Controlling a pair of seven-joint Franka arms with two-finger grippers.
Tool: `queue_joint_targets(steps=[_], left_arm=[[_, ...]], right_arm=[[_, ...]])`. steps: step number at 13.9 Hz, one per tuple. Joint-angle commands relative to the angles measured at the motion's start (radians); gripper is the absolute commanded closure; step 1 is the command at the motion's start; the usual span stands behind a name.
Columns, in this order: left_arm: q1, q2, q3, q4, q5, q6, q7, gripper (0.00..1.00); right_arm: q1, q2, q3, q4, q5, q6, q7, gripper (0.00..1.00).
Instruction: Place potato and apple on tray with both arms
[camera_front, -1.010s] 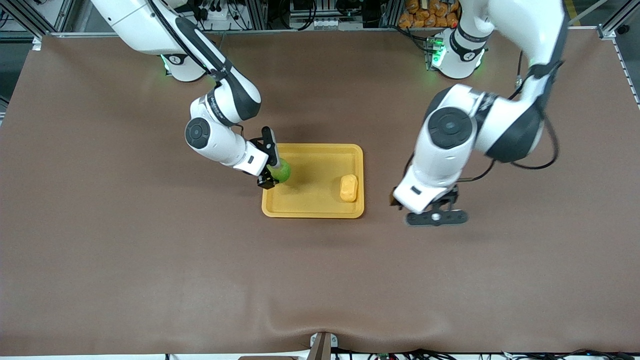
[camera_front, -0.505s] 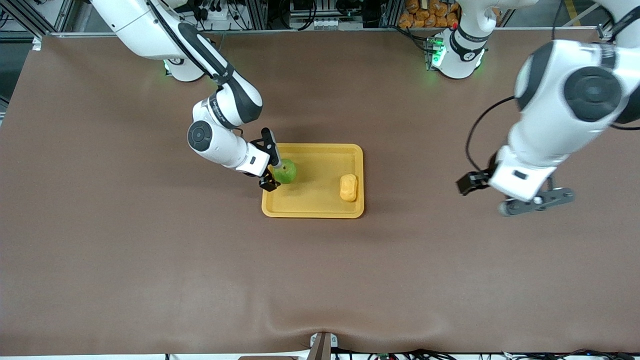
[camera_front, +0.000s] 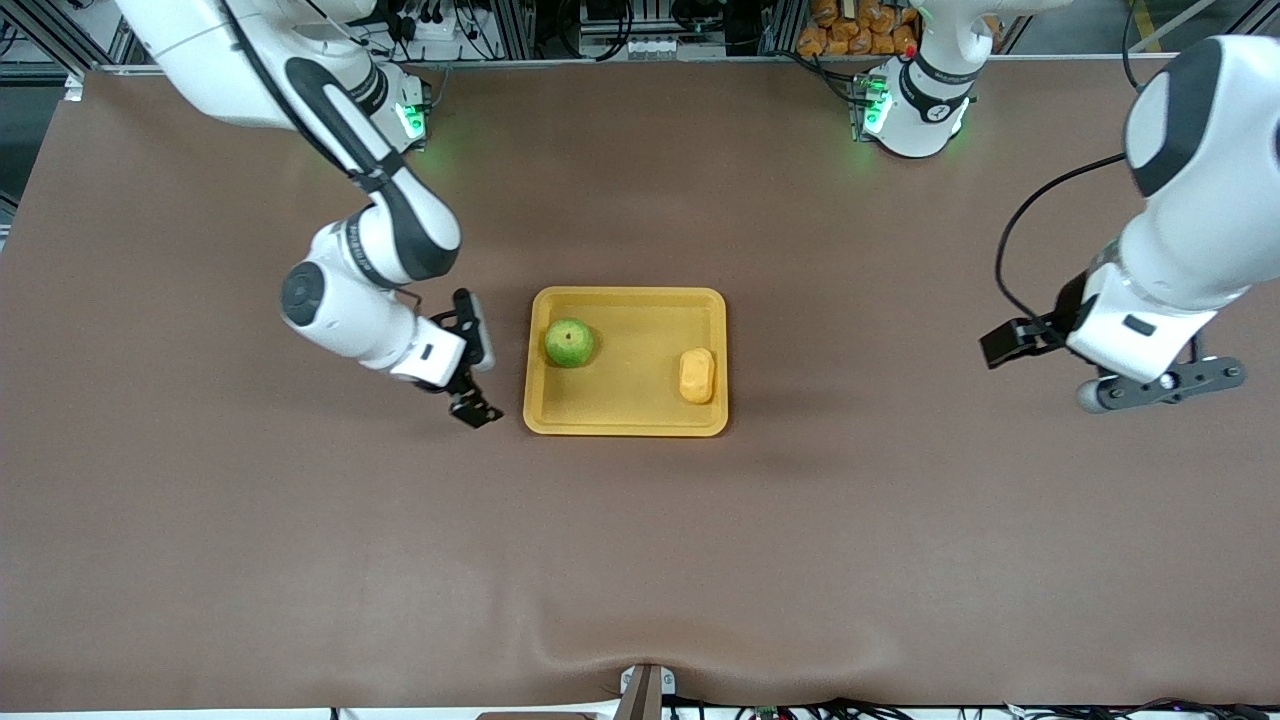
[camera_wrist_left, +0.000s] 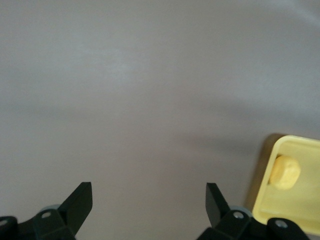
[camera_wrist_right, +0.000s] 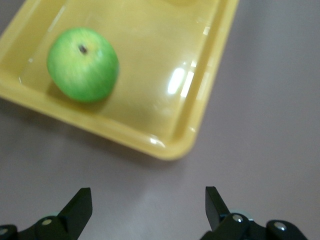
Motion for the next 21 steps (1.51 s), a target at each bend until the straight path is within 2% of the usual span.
queue_joint_targets(steps=[1, 2, 4, 7, 9, 11, 13, 14, 15, 17, 18, 21], left_arm=[[0.053, -0.041, -0.003, -0.013, -0.017, -0.019, 0.119, 0.00], [0.068, -0.043, -0.006, 0.001, -0.020, -0.019, 0.149, 0.00], [0.072, -0.046, -0.006, 0.027, -0.015, -0.020, 0.170, 0.00], [0.070, -0.075, -0.010, 0.022, -0.017, -0.022, 0.170, 0.00], [0.070, -0.086, -0.010, 0.019, -0.018, -0.048, 0.190, 0.00], [0.072, -0.093, -0.009, 0.012, -0.012, -0.060, 0.197, 0.00], [0.072, -0.113, -0.004, -0.014, -0.009, -0.062, 0.202, 0.00], [0.072, -0.129, -0.004, -0.030, -0.009, -0.062, 0.202, 0.00], [0.072, -0.136, -0.004, -0.036, -0.009, -0.062, 0.203, 0.00], [0.070, -0.147, -0.007, -0.035, -0.006, -0.062, 0.208, 0.00], [0.069, -0.158, -0.007, -0.035, -0.006, -0.062, 0.216, 0.00], [0.067, -0.188, -0.012, -0.035, -0.006, -0.101, 0.236, 0.00]], right_arm=[[-0.119, -0.024, 0.012, 0.081, 0.026, -0.234, -0.056, 0.00], [-0.143, -0.026, 0.003, 0.131, 0.012, -0.287, -0.050, 0.00], [-0.177, -0.034, -0.015, 0.193, -0.005, -0.290, -0.036, 0.00], [-0.182, -0.041, -0.092, 0.259, -0.023, -0.290, 0.019, 0.00], [-0.185, -0.046, -0.110, 0.299, -0.082, -0.296, 0.111, 0.00], [-0.194, -0.102, -0.112, 0.299, -0.098, -0.312, 0.232, 0.00], [-0.200, -0.196, -0.112, 0.301, -0.098, -0.434, 0.413, 0.00], [-0.185, -0.228, -0.142, 0.307, -0.100, -0.521, 0.479, 0.00], [-0.124, -0.250, -0.223, 0.342, -0.101, -0.604, 0.522, 0.00], [0.094, -0.274, -0.474, 0.397, -0.100, -0.700, 0.587, 0.00], [0.184, -0.305, -0.573, 0.397, -0.101, -0.706, 0.661, 0.00], [0.148, -0.351, -0.580, 0.399, -0.106, -0.836, 0.910, 0.00]])
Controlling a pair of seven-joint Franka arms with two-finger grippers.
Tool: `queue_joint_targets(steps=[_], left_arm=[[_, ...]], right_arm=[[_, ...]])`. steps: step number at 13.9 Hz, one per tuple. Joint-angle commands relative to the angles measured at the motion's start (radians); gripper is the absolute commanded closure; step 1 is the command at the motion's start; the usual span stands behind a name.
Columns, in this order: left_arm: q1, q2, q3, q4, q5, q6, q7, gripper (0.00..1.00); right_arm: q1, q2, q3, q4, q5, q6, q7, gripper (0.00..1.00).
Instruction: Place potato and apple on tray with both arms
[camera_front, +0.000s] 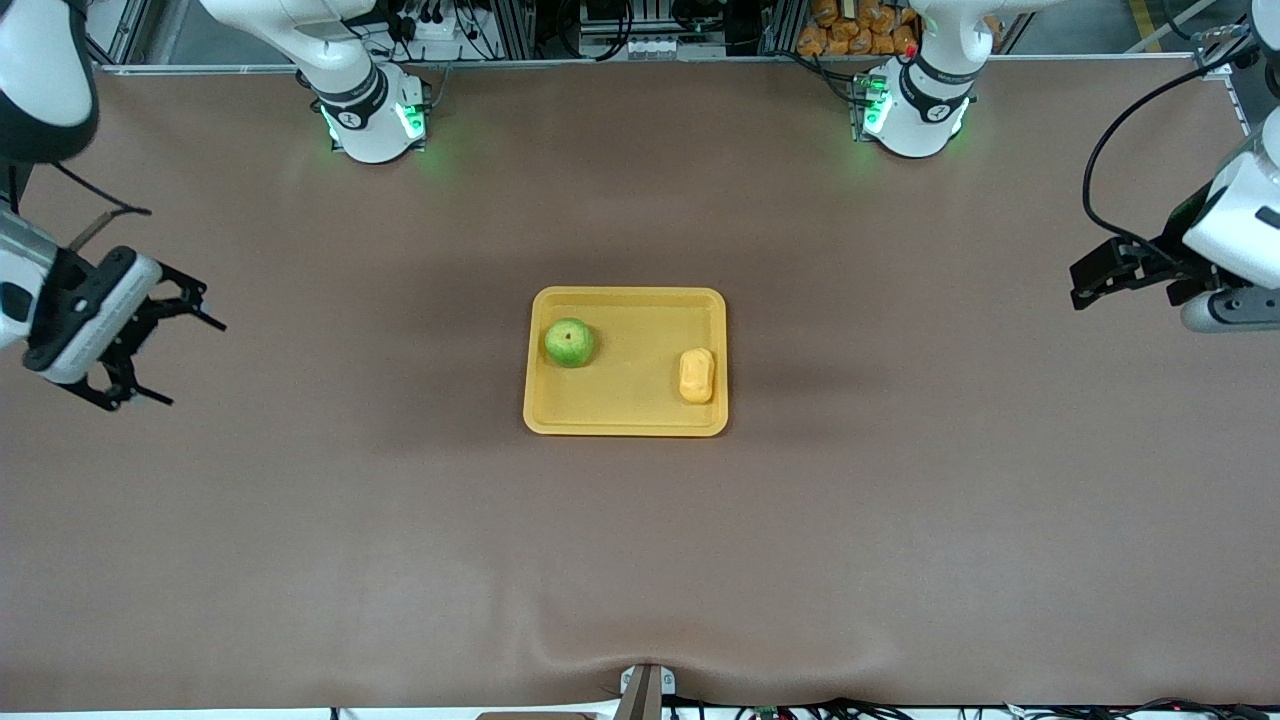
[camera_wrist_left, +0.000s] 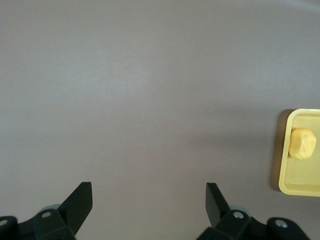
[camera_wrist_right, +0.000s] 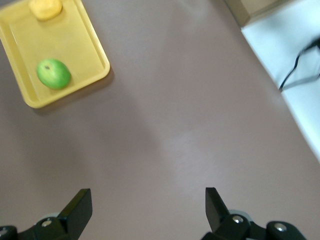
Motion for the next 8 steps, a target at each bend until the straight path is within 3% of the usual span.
queue_joint_targets(steps=[1, 3, 5, 8], left_arm=[[-0.009, -0.066, 0.011, -0.040, -0.007, -0.039, 0.032, 0.00], [-0.064, -0.085, 0.064, -0.054, -0.008, -0.079, 0.032, 0.00], [-0.160, -0.106, 0.176, -0.072, -0.010, -0.084, 0.036, 0.00], [-0.168, -0.129, 0.204, -0.074, -0.039, -0.121, 0.056, 0.00]], right_arm=[[-0.022, -0.044, -0.012, 0.000, -0.014, -0.072, 0.208, 0.00], [-0.087, -0.063, 0.040, -0.002, -0.032, -0.141, 0.368, 0.00], [-0.146, -0.099, 0.128, 0.001, -0.090, -0.228, 0.590, 0.00], [-0.155, -0.126, 0.171, 0.004, -0.137, -0.354, 0.919, 0.00]])
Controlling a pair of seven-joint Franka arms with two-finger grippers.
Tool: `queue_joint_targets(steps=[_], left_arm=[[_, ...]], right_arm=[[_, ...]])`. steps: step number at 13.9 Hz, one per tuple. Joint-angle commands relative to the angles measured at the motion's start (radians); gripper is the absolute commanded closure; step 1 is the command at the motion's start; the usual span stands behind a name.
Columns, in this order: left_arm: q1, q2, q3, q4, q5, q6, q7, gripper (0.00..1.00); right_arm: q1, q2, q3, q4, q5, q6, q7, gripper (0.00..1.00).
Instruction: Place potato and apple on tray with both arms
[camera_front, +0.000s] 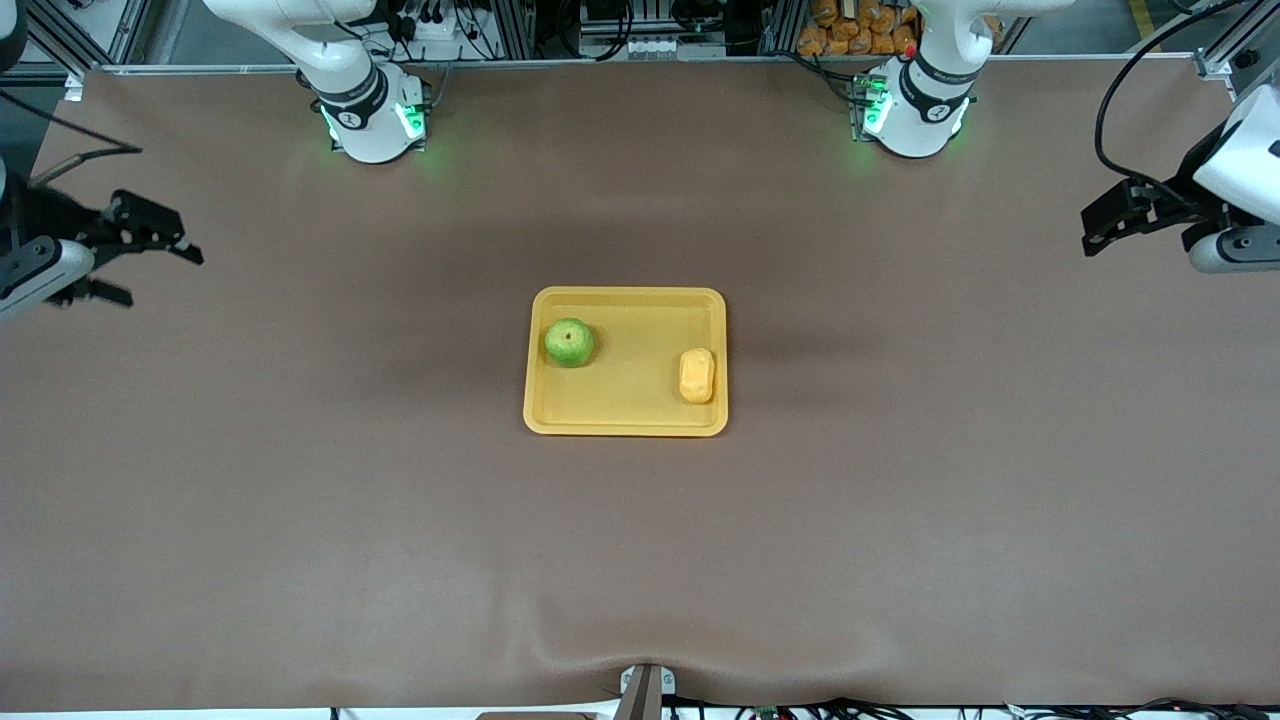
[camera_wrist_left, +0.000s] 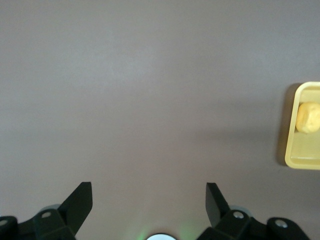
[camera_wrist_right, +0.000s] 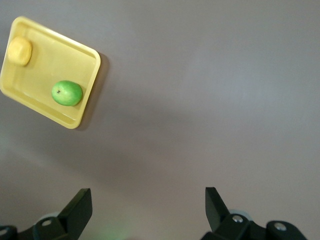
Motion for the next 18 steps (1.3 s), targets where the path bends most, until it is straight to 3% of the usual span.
queue_joint_targets(steps=[1, 6, 10, 12, 18], left_arm=[[-0.020, -0.047, 0.052, -0.031, -0.064, -0.036, 0.023, 0.00], [-0.010, -0.059, 0.036, -0.020, -0.099, -0.082, 0.023, 0.00], [-0.015, -0.058, 0.029, -0.011, -0.095, -0.086, 0.040, 0.00], [-0.018, -0.045, 0.034, 0.015, -0.096, -0.086, 0.040, 0.00], [-0.007, -0.027, 0.045, 0.031, -0.093, -0.086, 0.040, 0.00]], right_arm=[[-0.024, -0.025, 0.061, 0.006, -0.105, -0.054, 0.165, 0.00], [-0.052, -0.023, 0.053, 0.023, -0.143, -0.012, 0.147, 0.00], [-0.050, -0.027, 0.055, 0.010, -0.137, -0.008, 0.346, 0.00], [-0.050, -0.031, 0.052, 0.004, -0.134, -0.005, 0.349, 0.00], [-0.015, -0.053, -0.013, 0.000, -0.130, 0.001, 0.346, 0.00]])
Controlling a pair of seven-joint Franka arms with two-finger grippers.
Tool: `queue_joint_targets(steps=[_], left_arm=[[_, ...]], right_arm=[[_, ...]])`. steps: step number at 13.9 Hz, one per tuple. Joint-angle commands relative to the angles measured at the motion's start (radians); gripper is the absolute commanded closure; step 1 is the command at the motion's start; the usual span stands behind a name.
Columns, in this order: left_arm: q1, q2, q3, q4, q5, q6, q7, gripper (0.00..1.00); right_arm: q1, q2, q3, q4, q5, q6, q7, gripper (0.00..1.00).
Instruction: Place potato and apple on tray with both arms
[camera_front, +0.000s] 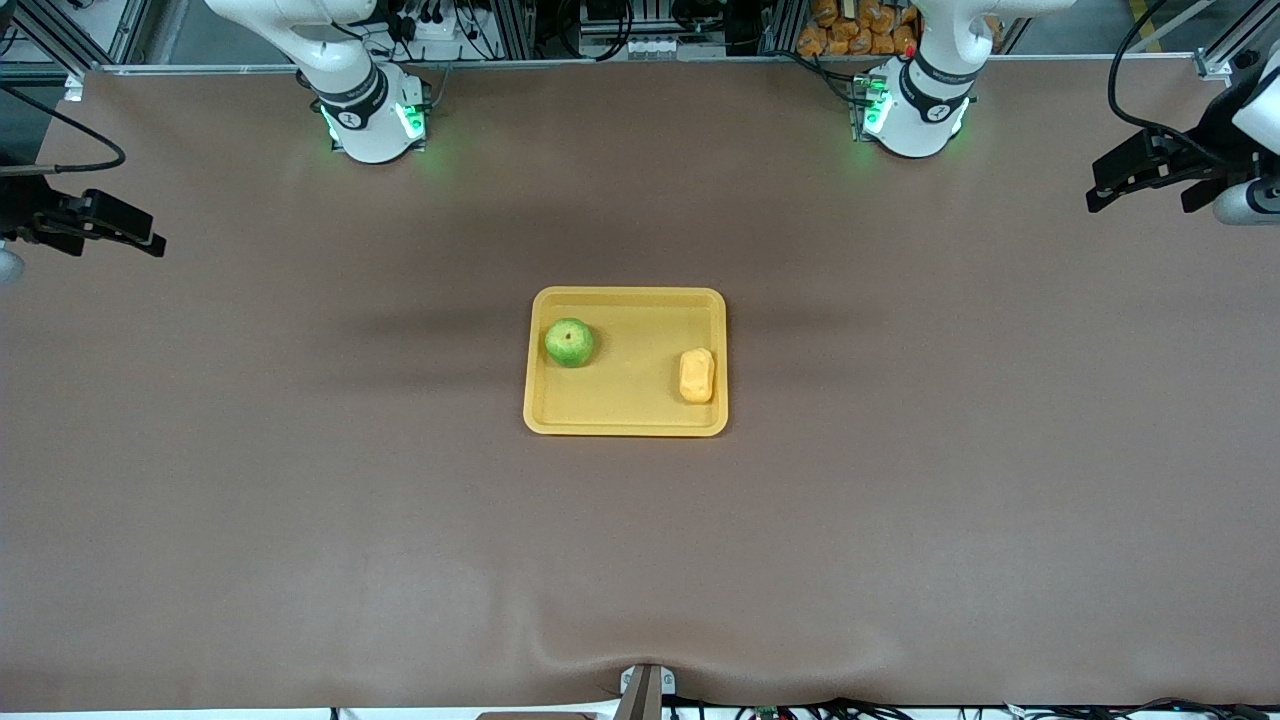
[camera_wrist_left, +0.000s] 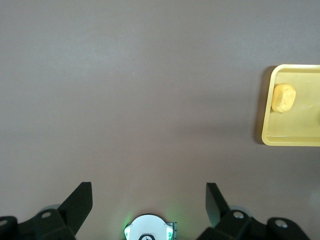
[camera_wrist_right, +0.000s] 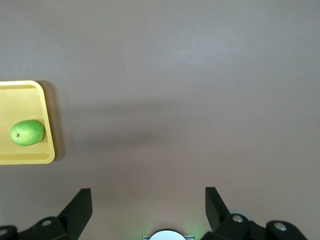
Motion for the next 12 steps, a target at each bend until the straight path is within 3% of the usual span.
queue_joint_targets(steps=[1, 4, 12], left_arm=[[0.004, 0.010, 0.000, 0.018, 0.000, -0.012, 0.019, 0.00], [0.002, 0.008, -0.004, 0.019, 0.004, -0.029, 0.016, 0.00], [0.002, 0.010, 0.000, 0.022, 0.021, -0.028, 0.010, 0.00]], right_arm=[[0.019, -0.034, -0.013, -0.014, -0.005, 0.009, 0.016, 0.00], [0.017, -0.034, -0.007, -0.046, -0.007, 0.066, 0.008, 0.00], [-0.001, -0.054, 0.003, -0.068, -0.005, 0.057, 0.007, 0.00]])
